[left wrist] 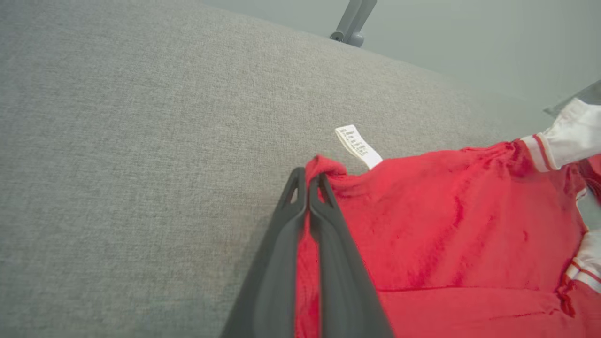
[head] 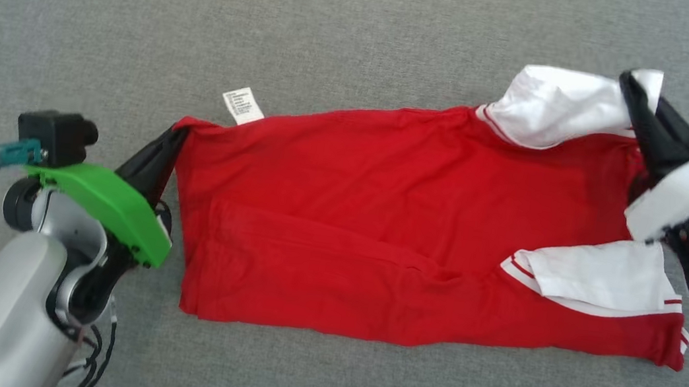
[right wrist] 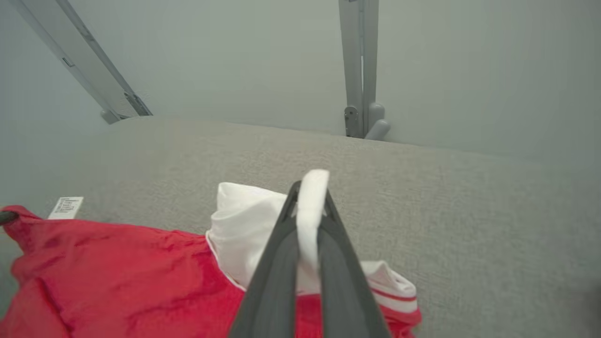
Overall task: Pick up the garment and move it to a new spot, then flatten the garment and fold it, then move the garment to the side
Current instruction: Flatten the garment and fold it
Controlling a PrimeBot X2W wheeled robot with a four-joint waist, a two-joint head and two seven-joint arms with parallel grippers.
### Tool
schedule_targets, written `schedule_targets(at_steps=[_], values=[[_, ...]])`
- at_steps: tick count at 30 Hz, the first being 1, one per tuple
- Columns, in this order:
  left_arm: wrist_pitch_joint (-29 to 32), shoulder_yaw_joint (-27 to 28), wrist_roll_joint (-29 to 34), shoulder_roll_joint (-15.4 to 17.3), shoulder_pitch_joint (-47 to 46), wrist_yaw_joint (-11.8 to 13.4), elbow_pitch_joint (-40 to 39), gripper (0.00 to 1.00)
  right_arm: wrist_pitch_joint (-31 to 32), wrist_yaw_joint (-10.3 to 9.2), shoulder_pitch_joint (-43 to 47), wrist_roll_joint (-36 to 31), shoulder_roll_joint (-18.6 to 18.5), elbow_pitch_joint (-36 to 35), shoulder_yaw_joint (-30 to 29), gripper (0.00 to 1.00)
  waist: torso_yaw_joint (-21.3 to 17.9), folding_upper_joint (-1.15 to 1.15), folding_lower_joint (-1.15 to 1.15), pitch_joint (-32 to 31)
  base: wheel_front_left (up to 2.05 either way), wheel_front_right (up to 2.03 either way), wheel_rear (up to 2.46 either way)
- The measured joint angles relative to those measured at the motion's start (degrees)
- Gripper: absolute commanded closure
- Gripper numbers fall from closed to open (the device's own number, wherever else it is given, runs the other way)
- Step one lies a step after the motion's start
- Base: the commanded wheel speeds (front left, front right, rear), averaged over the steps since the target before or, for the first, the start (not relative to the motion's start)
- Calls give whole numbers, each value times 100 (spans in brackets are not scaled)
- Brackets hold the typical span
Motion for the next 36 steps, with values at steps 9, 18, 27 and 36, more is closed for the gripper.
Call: schedule_targets(at_steps=[9,18,27,36], values=[[-383,532,-316,543,2224,940,-2251,100,49,-3,2487,213,345,-1731,-829,100,-504,0,0,-217,0,0,0],[-338,552,-573,642,3236,1267,-2724,100,21,-3,3010,31,859,-1368,-860,100,-801,0,0,-313,0,0,0],[-372,686,-776,557,3214,1329,-2014,0,-183,-3,2766,-335,734,-631,-612,0,-675,-1,0,-325,0,0,0],[-1419,632,-210,433,3228,1051,-1644,0,281,-2,2796,-199,360,-1010,-1070,0,-579,0,0,-420,0,0,0]])
